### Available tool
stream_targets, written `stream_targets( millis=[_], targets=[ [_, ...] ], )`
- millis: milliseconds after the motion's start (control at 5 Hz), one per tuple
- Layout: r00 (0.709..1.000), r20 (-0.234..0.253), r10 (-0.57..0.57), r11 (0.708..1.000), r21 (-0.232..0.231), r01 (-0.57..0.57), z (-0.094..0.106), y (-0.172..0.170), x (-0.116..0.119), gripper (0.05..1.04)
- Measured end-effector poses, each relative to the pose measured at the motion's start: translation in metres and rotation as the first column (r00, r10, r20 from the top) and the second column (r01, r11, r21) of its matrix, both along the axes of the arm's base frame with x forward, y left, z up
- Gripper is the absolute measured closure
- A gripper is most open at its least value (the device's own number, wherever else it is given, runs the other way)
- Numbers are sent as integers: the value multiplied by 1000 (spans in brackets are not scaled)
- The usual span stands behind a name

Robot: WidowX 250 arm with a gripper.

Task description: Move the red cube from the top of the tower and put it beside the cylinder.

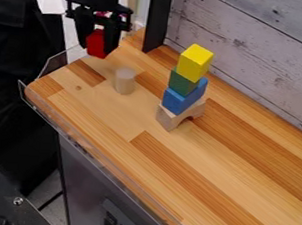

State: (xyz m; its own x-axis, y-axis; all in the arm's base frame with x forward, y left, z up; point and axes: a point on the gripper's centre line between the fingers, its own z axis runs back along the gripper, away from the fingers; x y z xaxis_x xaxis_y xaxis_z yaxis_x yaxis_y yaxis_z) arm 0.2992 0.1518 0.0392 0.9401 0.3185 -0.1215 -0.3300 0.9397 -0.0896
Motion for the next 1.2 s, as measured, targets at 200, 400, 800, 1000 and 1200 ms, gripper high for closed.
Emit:
stream_targets(
  millis=[200, 400, 800, 1000, 1200],
  targets=[
    [1000, -10, -2, 1000, -12, 2, -7, -1, -1, 509],
    [1000, -15, -11, 1000, -16, 10, -11, -3, -4, 509],
    [999, -13, -30, 999, -23, 30, -15, -10, -4, 509],
    [999, -18, -38, 999, -30, 38, -18, -12, -7, 509],
    [998, -15, -54, 998, -28, 54, -19, -17, -5, 441]
  ],
)
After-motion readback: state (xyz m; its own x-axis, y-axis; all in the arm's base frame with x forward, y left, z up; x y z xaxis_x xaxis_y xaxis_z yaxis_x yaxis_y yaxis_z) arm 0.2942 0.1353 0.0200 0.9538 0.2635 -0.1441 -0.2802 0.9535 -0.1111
